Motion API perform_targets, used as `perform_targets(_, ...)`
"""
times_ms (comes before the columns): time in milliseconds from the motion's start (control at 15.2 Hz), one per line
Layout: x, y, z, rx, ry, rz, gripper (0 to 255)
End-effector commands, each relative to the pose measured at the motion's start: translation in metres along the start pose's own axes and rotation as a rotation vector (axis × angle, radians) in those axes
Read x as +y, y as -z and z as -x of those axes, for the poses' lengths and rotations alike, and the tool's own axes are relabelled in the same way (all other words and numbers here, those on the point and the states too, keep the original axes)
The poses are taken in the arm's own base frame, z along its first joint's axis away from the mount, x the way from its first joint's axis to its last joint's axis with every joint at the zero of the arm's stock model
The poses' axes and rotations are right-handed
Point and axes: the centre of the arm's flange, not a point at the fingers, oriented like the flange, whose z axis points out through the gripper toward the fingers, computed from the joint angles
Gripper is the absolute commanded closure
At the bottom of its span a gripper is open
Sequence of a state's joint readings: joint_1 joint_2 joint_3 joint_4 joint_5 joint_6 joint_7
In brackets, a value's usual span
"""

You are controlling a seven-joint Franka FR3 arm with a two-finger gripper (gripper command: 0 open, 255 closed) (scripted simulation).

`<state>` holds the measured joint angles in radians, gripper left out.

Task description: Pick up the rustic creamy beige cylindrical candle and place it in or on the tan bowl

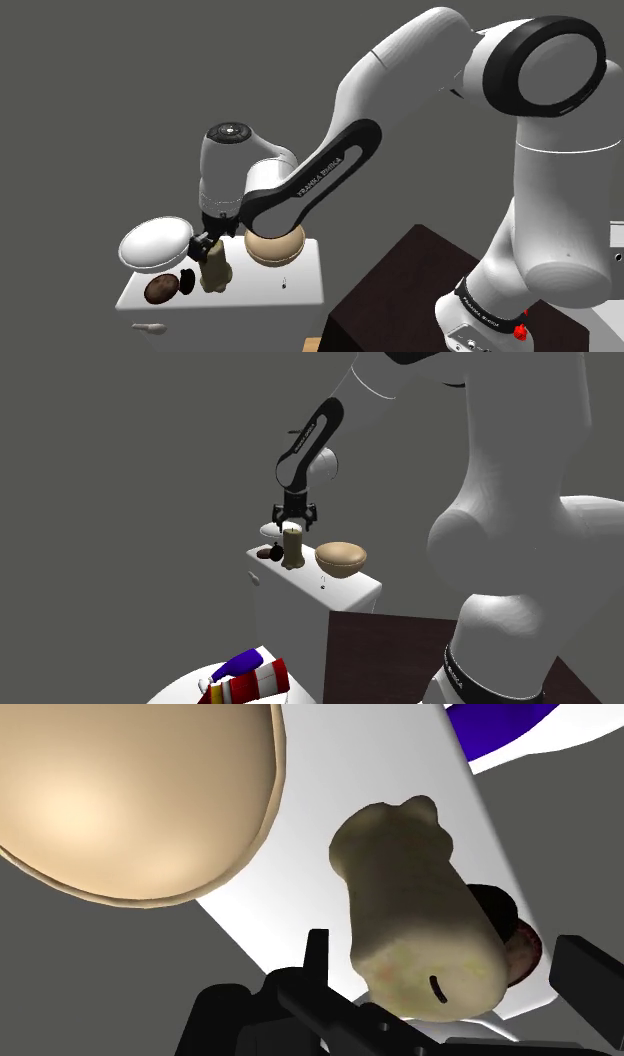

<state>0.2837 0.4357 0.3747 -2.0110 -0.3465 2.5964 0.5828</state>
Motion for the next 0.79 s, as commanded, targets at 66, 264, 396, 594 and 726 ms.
perform_targets(66, -0.001, -0.017, 0.000, 0.000, 0.001, 0.000, 0)
perform_targets(264, -0.001, -0.036, 0.000, 0.000, 0.001, 0.000, 0)
perform_targets(396, -0.001, -0.036, 0.000, 0.000, 0.001, 0.000, 0)
perform_targets(594, -0.001, -0.036, 0.000, 0.000, 0.001, 0.000, 0)
perform_targets(726, -0.001, -0.036, 0.000, 0.000, 0.001, 0.000, 0)
